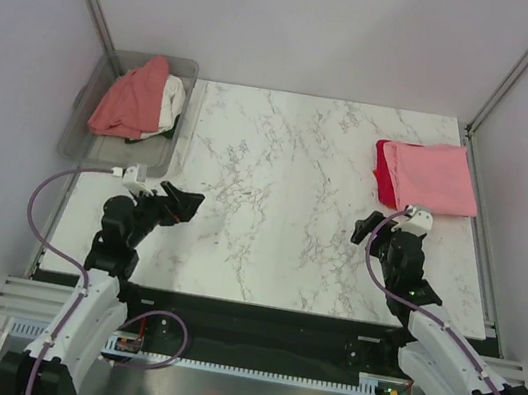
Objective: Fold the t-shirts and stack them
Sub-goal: Grab the tshirt from the pile
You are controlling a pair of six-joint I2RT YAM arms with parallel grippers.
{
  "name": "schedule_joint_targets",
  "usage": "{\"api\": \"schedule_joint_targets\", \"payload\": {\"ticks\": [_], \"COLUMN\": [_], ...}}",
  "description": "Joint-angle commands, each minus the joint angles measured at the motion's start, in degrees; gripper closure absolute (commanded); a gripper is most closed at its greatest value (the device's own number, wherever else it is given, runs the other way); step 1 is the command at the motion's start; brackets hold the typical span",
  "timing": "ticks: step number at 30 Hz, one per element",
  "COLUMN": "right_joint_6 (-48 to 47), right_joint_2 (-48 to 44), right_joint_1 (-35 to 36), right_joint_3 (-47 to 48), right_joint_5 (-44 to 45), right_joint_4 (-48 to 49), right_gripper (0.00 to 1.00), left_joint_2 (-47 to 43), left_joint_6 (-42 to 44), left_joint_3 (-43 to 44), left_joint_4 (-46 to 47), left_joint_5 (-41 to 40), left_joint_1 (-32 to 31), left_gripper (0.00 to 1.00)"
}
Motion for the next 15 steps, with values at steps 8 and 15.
{"api": "schedule_joint_targets", "payload": {"ticks": [8, 15], "right_joint_6": [0.5, 0.3], "right_joint_2": [0.2, -1.0], "right_joint_1": [0.0, 0.0], "right_joint_3": [1.2, 0.4], "right_joint_5": [0.7, -0.2], "right_joint_4": [1.4, 1.8], "right_gripper": [0.02, 0.02], "left_joint_2": [19.0, 39.1], "left_joint_6": [-9.4, -5.9], "left_joint_3": [39.5, 66.0], "left_joint_4": [-27.0, -42.2], "left_joint_5": [-16.0, -30.4], "left_joint_1": [0.3, 5.5], "left_gripper": [0.02, 0.03]}}
